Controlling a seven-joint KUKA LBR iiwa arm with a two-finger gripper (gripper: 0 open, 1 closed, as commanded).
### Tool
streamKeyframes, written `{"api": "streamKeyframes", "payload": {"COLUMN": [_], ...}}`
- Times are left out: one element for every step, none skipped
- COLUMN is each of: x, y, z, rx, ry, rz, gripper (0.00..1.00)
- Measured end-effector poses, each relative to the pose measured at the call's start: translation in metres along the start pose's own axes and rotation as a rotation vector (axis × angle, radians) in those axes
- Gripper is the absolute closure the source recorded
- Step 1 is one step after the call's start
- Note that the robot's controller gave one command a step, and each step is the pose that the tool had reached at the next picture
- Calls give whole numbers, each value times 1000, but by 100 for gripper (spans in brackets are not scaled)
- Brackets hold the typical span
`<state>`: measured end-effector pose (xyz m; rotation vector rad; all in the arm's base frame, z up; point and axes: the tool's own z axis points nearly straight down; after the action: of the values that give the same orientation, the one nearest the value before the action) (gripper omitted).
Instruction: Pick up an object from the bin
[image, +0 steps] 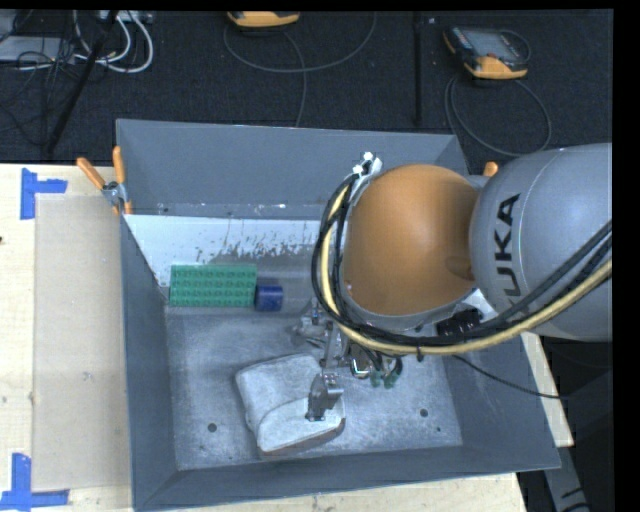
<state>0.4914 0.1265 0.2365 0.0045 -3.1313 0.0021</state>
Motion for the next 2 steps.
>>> {"api": "streamKeyframes", "payload": {"x": [-41, -63], "y": [-33, -41], "z": [121, 147], "rx": [1, -6], "ry": [-2, -8], "rz": [29, 13], "gripper": [0, 0]}}
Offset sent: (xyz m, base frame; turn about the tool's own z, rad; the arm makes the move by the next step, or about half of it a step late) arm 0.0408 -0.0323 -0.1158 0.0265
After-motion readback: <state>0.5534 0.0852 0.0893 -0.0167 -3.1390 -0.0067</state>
